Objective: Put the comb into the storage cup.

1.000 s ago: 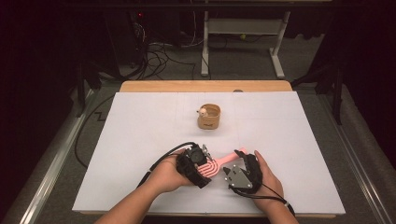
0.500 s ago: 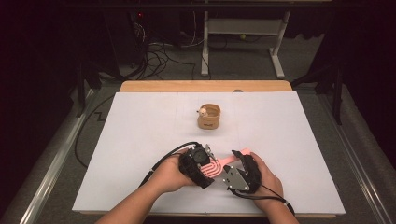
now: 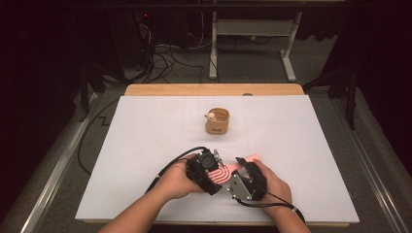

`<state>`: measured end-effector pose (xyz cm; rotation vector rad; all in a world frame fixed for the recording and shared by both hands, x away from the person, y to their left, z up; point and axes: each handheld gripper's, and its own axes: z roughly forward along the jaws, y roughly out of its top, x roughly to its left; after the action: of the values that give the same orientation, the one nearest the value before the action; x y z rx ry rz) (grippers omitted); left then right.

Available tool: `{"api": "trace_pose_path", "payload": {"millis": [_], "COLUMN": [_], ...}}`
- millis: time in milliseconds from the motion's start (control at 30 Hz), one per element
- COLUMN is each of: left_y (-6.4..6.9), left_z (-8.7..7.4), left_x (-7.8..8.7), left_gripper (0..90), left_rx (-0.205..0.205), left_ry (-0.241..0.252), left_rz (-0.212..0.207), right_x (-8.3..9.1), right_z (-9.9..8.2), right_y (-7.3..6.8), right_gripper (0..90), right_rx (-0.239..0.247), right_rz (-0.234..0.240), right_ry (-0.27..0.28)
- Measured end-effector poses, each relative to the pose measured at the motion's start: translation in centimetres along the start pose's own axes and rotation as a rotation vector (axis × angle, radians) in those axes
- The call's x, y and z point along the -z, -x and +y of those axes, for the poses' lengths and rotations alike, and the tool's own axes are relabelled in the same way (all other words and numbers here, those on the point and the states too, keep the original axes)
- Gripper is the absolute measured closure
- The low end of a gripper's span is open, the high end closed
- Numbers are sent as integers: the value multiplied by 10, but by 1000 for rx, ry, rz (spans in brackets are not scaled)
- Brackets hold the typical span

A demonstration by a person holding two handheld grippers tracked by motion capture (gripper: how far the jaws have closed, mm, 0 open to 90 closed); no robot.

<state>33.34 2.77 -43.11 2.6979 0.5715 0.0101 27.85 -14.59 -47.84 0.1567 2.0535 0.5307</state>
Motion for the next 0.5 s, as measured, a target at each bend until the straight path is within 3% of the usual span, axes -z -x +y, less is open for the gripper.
{"api": "trace_pose_path", "payload": {"millis": [67, 133, 300, 500], "left_y": [0, 0, 1, 2], "left_z": [0, 0, 1, 2], "left_x": [0, -1, -2, -2], "left_gripper": [199, 199, 199, 199], "left_rx": [-3, -3, -6, -10], "left_ry": [2, 1, -6, -9], "left_rz": [5, 5, 6, 7], "right_x": [0, -1, 0, 1], "right_z": [0, 1, 1, 2], "right_y": [-1, 0, -4, -5], "right_gripper": [518, 518, 534, 541], "right_rx": [9, 54, 88, 94], "right_rz": [-2, -18, -24, -22], "right_ry": [-5, 3, -2, -6]}}
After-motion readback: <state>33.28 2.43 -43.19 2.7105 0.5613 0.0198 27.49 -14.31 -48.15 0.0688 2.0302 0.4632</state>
